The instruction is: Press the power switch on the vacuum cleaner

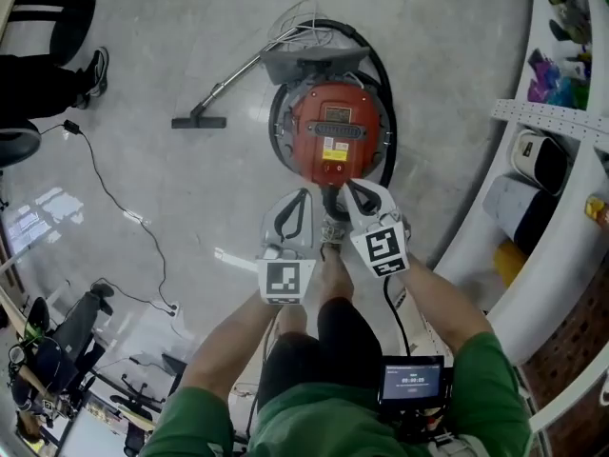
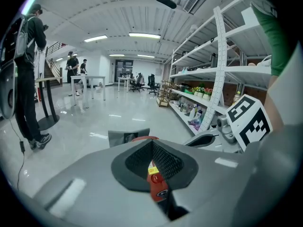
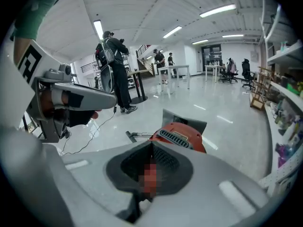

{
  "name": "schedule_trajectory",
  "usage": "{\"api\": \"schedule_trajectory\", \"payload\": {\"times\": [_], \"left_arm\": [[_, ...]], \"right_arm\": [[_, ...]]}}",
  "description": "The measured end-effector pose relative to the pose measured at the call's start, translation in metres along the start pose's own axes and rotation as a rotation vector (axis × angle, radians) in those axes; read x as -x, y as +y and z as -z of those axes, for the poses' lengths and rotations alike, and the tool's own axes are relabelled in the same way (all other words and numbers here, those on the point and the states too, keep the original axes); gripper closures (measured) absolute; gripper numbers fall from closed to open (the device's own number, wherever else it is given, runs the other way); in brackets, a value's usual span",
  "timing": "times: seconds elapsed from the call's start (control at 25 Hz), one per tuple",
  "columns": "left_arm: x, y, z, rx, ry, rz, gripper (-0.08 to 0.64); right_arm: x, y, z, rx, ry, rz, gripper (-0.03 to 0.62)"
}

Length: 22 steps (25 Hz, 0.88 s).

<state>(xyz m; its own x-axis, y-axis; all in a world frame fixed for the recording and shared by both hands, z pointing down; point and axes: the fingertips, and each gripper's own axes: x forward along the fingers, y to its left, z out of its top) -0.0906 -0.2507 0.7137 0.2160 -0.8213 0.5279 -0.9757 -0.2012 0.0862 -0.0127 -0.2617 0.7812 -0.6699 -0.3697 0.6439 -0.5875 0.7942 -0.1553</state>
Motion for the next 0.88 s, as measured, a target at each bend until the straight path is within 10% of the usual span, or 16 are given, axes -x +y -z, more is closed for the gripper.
{"api": "schedule_trajectory", "payload": {"times": [0.88], "left_arm": [[0.183,-0.040,-0.163,-0.078,-0.287,0.082,0.554]], "right_arm": [[0.239,0.065,-0.155,0.050,-0.284,0.206,0.589]]}}
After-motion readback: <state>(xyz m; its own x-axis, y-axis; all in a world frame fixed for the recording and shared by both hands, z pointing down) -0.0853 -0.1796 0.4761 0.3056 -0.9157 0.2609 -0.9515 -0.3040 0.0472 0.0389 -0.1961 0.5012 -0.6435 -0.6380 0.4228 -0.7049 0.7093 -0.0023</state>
